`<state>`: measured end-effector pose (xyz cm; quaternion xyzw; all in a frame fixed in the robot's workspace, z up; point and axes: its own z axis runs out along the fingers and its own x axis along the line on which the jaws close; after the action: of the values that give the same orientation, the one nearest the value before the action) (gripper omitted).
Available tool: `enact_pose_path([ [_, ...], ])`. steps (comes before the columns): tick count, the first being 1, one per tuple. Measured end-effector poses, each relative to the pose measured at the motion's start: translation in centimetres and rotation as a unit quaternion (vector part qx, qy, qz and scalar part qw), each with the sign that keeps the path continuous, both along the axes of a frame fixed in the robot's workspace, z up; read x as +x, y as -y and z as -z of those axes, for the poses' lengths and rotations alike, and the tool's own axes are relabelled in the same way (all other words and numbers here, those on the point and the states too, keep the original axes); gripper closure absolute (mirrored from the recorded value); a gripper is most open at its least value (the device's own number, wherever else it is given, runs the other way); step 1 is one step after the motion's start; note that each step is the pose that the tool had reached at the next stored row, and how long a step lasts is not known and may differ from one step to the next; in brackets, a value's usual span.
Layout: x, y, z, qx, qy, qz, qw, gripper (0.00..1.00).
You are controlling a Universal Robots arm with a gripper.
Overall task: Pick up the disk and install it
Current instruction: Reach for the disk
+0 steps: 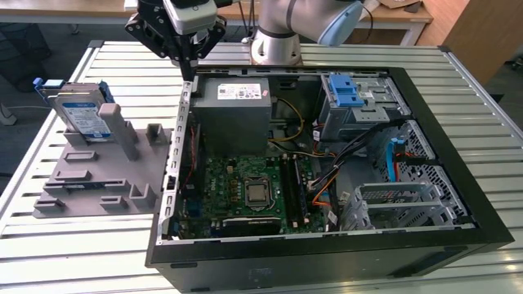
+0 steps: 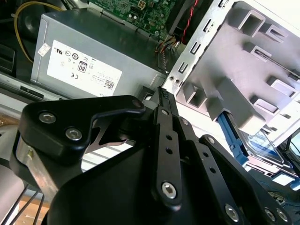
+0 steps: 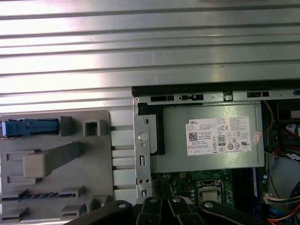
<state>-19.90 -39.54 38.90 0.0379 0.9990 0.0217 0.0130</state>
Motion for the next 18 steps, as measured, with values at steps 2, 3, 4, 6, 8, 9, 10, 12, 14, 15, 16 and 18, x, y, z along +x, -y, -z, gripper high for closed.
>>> enact_pose_path([
  [2,-0.06,-0.26,0.0,0.0,0.0,0.0,1.0,0.89],
  [3,-0.06,-0.27,0.0,0.0,0.0,0.0,1.0,0.89],
  [4,-0.07,-0.29,0.0,0.0,0.0,0.0,1.0,0.89],
  [6,-0.07,-0.32,0.0,0.0,0.0,0.0,1.0,0.89],
  [8,-0.08,-0.36,0.0,0.0,0.0,0.0,1.0,0.89],
  [9,-0.09,-0.38,0.0,0.0,0.0,0.0,1.0,0.89],
  [10,-0.09,-0.4,0.0,0.0,0.0,0.0,1.0,0.89],
  [12,-0.1,-0.43,0.0,0.0,0.0,0.0,1.0,0.89],
  [14,-0.25,-1.06,0.0,0.0,0.0,0.0,1.0,0.89],
  [15,-0.25,-1.08,0.0,0.0,0.0,0.0,1.0,0.89],
  [16,-0.26,-1.09,0.0,0.0,0.0,0.0,1.0,0.89],
  [18,-0.29,-1.09,0.0,0.0,0.0,0.0,1.0,0.89],
])
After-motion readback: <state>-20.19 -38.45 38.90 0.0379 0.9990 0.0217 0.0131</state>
